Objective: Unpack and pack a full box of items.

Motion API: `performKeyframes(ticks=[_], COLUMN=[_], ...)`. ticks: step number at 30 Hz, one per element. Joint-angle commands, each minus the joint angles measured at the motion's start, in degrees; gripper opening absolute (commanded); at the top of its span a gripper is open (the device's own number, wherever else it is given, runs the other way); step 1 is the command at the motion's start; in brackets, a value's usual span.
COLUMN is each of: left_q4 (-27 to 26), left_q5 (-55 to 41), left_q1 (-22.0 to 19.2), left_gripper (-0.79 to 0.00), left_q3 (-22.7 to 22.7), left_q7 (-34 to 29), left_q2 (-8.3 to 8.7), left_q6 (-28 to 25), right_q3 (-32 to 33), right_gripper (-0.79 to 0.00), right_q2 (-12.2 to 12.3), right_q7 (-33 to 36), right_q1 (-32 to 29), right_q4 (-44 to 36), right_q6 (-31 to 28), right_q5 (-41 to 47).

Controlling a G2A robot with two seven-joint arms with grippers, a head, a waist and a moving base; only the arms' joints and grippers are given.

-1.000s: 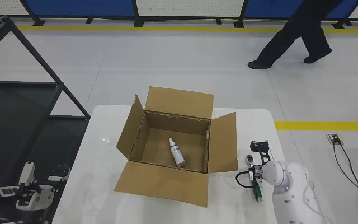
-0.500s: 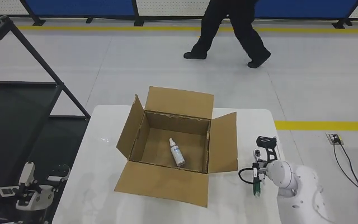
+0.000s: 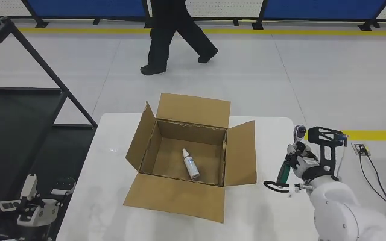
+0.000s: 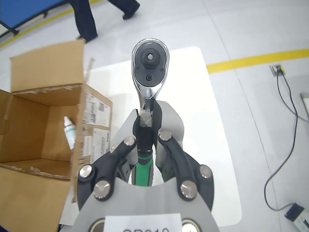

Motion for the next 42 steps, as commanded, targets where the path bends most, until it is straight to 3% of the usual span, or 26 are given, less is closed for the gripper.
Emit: performKeyframes(ticks=[1, 7, 12, 18, 29, 38, 42], left_q4=[0.0, 0.0, 0.0, 0.0, 0.0, 0.0, 0.0], left_q5=[0.0, 0.0, 0.0, 0.0, 0.0, 0.0, 0.0], left_q1=[0.0, 0.0, 0.0, 0.0, 0.0, 0.0, 0.0], left_gripper=[0.000, 0.000, 0.000, 0.000, 0.000, 0.000, 0.000], left_q3=[0.0, 0.0, 0.0, 0.0, 0.0, 0.0, 0.0], left_q7=[0.0, 0.0, 0.0, 0.0, 0.0, 0.0, 0.0], left_q2=[0.00, 0.00, 0.00, 0.00, 0.00, 0.00, 0.00], left_q6=[0.0, 0.0, 0.0, 0.0, 0.0, 0.0, 0.0], right_q3=[-3.3, -17.0, -30.3, -40.7, -47.3, -51.1, -51.7], right_gripper=[-0.785, -0.785, -0.785, -0.785, -0.785, -0.785, -0.785], right_q2=[-0.1, -0.9, -2.2, -5.5, -12.0, -15.8, -17.2], right_q7=[-3.5, -6.0, 2.9, 7.6, 6.1, 5.3, 5.1], right_q1=[1.6, 10.9, 19.2, 32.8, 48.3, 53.2, 54.2], right_q4=[-0.9, -0.9, -0.2, 15.7, 49.5, 70.6, 76.7], right_q6=[0.0, -0.3, -0.1, 2.9, 5.1, -3.6, -4.1], right_q5=[-1.0, -7.4, -17.6, -18.2, -3.6, 4.8, 6.9])
